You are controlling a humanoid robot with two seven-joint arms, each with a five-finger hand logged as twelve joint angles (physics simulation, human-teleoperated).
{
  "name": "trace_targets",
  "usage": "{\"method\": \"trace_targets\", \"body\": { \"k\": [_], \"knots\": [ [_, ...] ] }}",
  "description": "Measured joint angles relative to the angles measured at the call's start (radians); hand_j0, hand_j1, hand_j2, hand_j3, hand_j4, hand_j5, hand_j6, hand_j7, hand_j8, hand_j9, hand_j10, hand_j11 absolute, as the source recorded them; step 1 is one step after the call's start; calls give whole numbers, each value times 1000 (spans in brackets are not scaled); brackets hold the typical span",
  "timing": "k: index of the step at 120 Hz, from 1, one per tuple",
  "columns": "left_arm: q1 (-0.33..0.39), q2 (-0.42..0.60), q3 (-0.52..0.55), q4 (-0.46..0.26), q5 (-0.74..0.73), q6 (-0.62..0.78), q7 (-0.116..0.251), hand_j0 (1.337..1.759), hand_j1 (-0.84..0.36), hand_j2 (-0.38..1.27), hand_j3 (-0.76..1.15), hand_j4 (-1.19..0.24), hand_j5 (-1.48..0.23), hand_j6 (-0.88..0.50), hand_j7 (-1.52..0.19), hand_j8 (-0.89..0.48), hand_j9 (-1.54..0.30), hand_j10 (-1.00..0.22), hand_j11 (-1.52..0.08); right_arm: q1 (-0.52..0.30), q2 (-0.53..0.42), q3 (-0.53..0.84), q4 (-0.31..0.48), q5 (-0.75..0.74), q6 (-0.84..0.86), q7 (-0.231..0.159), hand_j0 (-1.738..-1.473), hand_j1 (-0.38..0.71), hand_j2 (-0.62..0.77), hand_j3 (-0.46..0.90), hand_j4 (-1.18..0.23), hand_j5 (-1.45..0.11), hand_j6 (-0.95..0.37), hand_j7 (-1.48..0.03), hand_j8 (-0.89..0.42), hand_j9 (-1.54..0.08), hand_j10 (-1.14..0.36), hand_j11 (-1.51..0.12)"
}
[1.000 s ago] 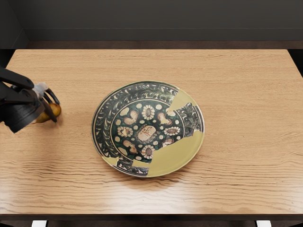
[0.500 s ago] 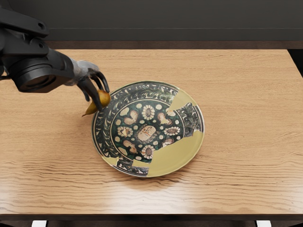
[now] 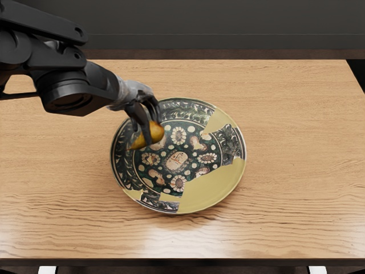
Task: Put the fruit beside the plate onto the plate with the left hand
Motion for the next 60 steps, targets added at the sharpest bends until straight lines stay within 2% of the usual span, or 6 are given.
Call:
{"method": "trace_targets", "body": {
  "k": [17,24,39,44,51,60],
  "knots": [
    [-6,-2,-4,1,2,1,0,1653,-548,999,0,-819,-1184,-437,-1147,-521,-1136,-848,-1138,0,0,0,0,0,0,1,-1658,-335,-2,0,-12,-15,-12,-15,-12,-15,-12,-15],
    [-7,-17,-3,2,4,8,-3,1654,-446,778,0,-719,-1019,-440,-994,-498,-985,-739,-987,0,0,0,0,0,0,1,-1658,-335,-2,0,-12,-15,-12,-15,-12,-15,-12,-15],
    [-23,0,-3,3,7,-3,-6,1656,-94,424,0,-400,-566,-249,-552,-280,-547,-411,-548,0,0,0,0,0,0,0,-1658,-335,-2,0,-12,-15,-12,-15,-12,-15,-12,-15],
    [-34,51,-3,2,6,-55,-8,1656,-14,345,0,-327,-463,-204,-451,-229,-447,-336,-448,0,0,0,0,0,0,0,-1658,-335,-2,0,-11,-15,-11,-15,-12,-15,-12,-15],
    [-71,171,2,2,5,-202,-8,1657,75,260,0,-247,-349,-154,-341,-173,-338,-254,-339,0,0,0,0,0,0,0,-1658,-335,-2,0,-11,-15,-12,-15,-12,-15,-12,-15],
    [-77,382,32,3,2,-415,-9,1657,157,180,0,-172,-244,-108,-238,-121,-236,-177,-237,0,0,0,0,0,0,0,-1658,-335,-2,0,-11,-15,-11,-15,-12,-15,-12,-15]
  ]
}}
